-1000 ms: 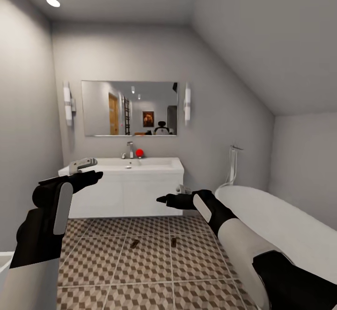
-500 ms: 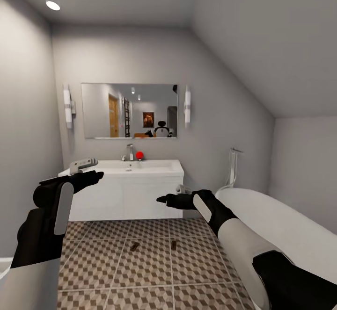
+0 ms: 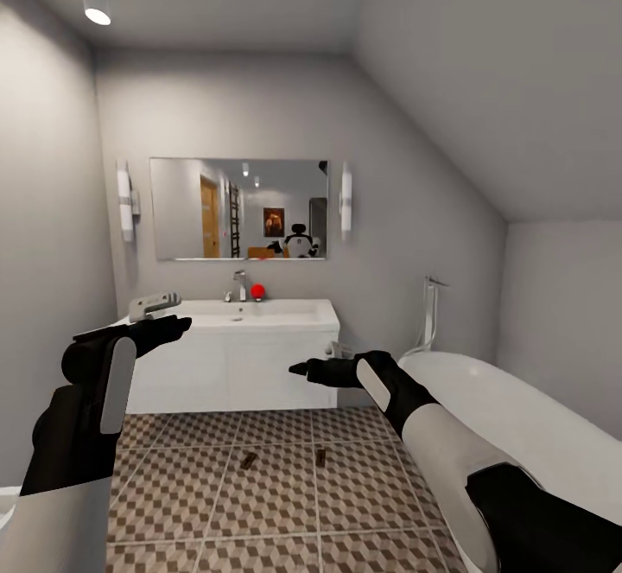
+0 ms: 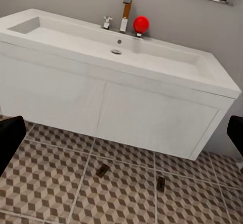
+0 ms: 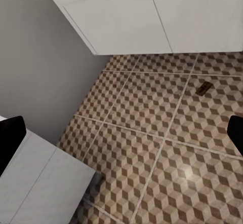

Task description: Take the four mousetraps from the cabinet in the bathroom and place them on the bathroom floor. Make sure all four end up on the same floor surface, and ensure that at least two of them are either under or directly next to the same bathroom sink.

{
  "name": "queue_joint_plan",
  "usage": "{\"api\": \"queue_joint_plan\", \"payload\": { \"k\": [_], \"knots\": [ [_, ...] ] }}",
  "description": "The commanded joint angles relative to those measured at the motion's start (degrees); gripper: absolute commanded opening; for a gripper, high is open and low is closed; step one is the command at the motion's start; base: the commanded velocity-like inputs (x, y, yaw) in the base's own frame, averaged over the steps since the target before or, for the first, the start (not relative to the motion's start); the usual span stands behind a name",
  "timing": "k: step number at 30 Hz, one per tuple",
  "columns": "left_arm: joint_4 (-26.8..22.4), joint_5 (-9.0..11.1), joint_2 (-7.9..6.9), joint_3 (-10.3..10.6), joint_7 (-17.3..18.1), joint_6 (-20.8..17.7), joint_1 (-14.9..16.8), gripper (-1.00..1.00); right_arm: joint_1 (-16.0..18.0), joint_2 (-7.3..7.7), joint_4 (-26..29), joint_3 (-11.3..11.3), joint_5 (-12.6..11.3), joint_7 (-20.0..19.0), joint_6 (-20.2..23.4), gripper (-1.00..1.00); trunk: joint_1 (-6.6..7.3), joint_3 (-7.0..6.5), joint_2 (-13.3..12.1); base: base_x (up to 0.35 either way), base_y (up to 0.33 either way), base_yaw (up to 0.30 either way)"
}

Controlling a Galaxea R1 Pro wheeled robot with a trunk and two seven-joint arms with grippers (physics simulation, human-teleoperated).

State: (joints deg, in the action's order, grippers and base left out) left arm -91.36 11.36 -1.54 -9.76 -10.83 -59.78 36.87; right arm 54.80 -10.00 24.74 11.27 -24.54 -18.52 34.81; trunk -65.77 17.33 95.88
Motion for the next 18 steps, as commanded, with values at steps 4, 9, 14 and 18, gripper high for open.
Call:
{"api": "queue_joint_plan", "payload": {
  "k": [4,9,14,18],
  "knots": [
    [-0.1,0.6,0.00,0.0,-0.5,-0.2,0.0,1.00,0.1,0.00,0.0,0.0,0.1,-0.1,0.2,1.00,0.89,-0.64,-1.6,0.000,0.000,0.000],
    [-0.1,0.6,0.02,0.0,-0.6,-0.2,0.0,1.00,0.1,0.00,-0.1,-0.1,0.1,-0.1,0.2,1.00,1.99,-1.54,-3.6,0.000,0.000,0.000],
    [-0.1,0.6,0.03,0.0,-0.6,-0.2,0.0,1.00,0.0,0.00,-0.1,-0.1,0.1,-0.1,0.2,1.00,3.08,-2.44,-5.6,0.000,0.000,0.000],
    [-0.1,0.6,0.04,0.0,-0.7,-0.2,0.1,1.00,0.0,0.00,-0.1,-0.1,0.1,-0.1,0.2,1.00,3.96,-3.16,-7.2,0.000,0.000,0.000]
  ]
}}
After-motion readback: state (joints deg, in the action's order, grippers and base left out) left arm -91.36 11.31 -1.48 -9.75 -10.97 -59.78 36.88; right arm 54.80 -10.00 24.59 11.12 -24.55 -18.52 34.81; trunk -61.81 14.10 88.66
